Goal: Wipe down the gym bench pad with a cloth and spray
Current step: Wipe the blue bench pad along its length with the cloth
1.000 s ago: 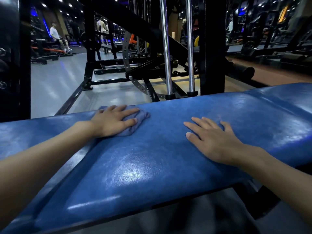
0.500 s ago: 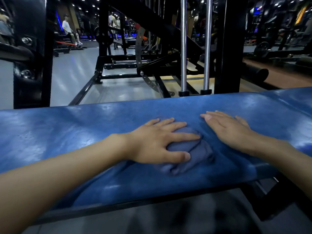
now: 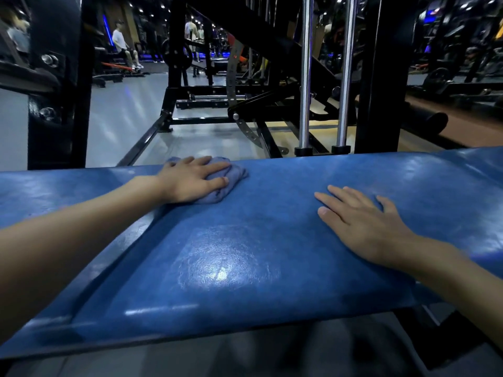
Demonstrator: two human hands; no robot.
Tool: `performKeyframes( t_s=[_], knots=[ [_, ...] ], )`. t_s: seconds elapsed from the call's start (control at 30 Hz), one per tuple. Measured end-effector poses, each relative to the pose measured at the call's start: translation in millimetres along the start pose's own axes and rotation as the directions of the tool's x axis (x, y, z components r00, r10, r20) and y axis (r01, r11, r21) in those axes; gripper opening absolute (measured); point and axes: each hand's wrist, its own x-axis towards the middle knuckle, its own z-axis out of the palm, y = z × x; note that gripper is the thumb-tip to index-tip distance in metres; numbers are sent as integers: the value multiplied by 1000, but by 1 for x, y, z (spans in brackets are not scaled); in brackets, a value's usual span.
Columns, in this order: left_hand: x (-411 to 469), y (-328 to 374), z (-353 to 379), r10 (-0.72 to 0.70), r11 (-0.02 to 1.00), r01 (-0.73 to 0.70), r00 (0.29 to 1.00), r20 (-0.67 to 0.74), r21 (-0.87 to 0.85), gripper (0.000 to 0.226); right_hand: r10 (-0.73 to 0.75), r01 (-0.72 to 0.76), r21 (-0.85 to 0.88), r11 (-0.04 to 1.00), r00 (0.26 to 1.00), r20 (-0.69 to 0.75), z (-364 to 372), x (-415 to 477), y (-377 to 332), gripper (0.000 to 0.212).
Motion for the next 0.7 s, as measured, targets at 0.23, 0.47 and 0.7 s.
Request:
performKeyframes(
  t_s=[0.23, 0.47, 0.7],
  knots=[
    [-88, 82, 5, 424, 900, -425, 905, 32, 101, 75, 14, -14, 17, 1000, 1000, 8, -3, -1, -2, 55],
    [-106, 83, 4, 520, 854, -521, 853, 42, -8, 70, 15, -16, -15, 1000, 998, -66, -8, -5, -11, 51],
    [-35, 8, 2, 277, 960, -277, 961, -2, -42, 80, -106, 106, 57, 993, 994, -7, 2, -12, -41, 55]
  ],
)
